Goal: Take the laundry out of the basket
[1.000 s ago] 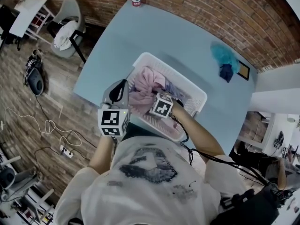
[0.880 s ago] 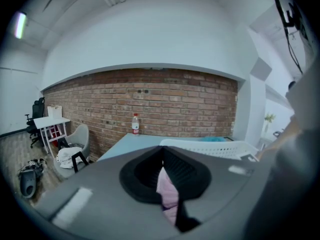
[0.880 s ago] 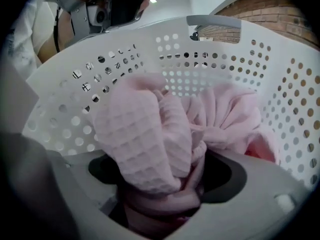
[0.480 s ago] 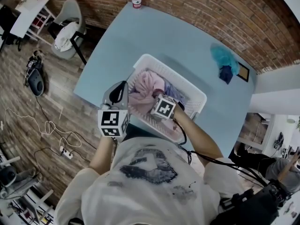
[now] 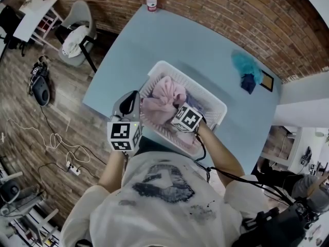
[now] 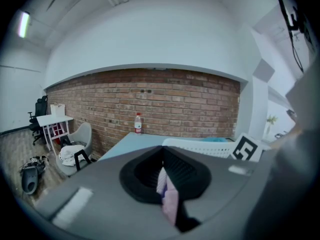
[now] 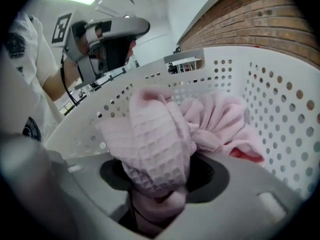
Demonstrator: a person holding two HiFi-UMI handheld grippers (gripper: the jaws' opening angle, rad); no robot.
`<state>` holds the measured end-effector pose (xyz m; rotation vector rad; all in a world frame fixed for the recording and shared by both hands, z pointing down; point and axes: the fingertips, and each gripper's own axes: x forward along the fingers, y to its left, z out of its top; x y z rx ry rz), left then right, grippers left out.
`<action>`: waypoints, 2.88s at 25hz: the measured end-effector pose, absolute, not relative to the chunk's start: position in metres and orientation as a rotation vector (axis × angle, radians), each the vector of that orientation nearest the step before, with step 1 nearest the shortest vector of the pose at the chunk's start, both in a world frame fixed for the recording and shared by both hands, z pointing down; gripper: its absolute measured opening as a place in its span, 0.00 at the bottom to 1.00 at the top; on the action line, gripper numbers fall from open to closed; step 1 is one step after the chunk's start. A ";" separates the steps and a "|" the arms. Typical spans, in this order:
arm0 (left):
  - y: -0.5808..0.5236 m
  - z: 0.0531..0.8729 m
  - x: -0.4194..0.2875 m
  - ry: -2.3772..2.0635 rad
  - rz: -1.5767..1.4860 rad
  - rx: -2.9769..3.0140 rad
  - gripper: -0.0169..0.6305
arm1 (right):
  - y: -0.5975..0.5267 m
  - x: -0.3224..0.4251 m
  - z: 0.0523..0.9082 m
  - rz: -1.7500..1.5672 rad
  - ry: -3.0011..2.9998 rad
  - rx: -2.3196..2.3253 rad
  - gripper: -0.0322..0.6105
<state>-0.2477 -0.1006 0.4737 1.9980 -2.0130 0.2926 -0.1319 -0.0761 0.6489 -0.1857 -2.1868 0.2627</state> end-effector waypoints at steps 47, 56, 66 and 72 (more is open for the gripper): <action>-0.161 0.398 -0.253 -1.622 0.239 2.595 0.01 | -0.143 -0.102 0.366 0.245 -2.598 1.003 0.44; -0.170 0.375 -0.168 -1.556 0.200 2.667 0.01 | -0.140 -0.026 0.329 0.165 -2.602 1.104 0.44; -0.169 0.378 -0.062 -1.482 0.217 2.698 0.01 | -0.133 0.083 0.317 0.145 -2.587 1.180 0.44; -0.172 0.384 0.000 -1.439 0.231 2.713 0.01 | -0.132 0.153 0.328 0.161 -2.536 1.247 0.44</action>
